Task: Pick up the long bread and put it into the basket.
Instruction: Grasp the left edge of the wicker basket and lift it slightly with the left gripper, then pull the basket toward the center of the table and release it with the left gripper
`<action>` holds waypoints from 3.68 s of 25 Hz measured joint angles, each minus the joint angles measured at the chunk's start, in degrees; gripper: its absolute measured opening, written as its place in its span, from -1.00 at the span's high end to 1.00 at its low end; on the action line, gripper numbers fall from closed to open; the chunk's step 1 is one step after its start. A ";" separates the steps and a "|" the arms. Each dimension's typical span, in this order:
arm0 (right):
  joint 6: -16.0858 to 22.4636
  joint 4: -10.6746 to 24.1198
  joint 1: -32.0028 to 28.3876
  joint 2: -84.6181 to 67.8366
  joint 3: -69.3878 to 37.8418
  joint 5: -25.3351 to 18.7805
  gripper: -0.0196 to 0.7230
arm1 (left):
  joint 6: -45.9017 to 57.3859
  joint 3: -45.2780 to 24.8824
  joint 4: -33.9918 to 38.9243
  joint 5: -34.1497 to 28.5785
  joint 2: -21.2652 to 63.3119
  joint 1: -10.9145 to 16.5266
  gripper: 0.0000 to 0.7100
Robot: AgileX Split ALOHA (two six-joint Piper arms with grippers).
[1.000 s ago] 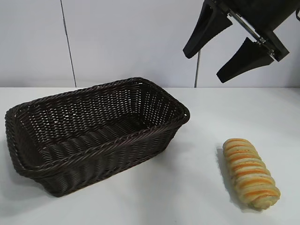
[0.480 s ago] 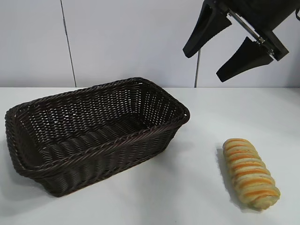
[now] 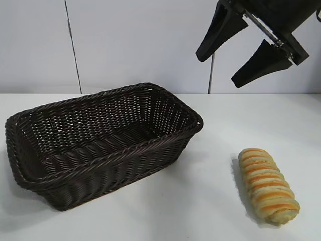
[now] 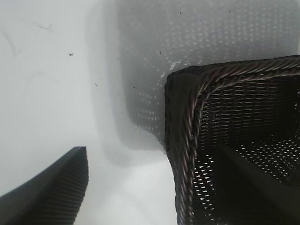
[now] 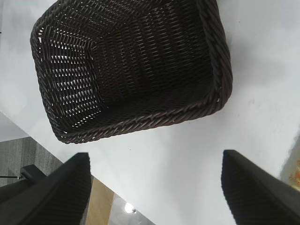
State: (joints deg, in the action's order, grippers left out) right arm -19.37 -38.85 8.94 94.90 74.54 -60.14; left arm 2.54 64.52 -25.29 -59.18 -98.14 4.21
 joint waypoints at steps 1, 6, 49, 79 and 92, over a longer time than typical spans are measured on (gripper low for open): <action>0.00 0.00 0.00 0.00 0.00 0.07 -0.50 | -0.25 0.00 0.00 0.00 -0.08 -1.11 -0.50; 0.00 0.00 0.00 0.00 0.00 0.07 -0.50 | -0.65 1.20 -0.48 0.05 -0.08 -4.33 -0.50; -0.22 0.03 0.00 0.00 0.00 0.75 -0.50 | -2.93 27.31 5.05 -10.55 -9.46 -9.52 0.71; -0.22 0.91 0.00 0.00 0.00 0.75 -0.50 | -10.12 27.60 4.63 -9.81 -24.57 -9.52 0.72; -0.22 0.91 0.00 0.00 0.00 0.81 -0.50 | -6.26 27.65 9.18 -9.86 -25.76 -9.58 -0.44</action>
State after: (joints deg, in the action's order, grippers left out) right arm -19.59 -37.94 8.94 94.90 74.54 -59.33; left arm -3.72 92.17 -16.11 -69.05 -123.90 -5.37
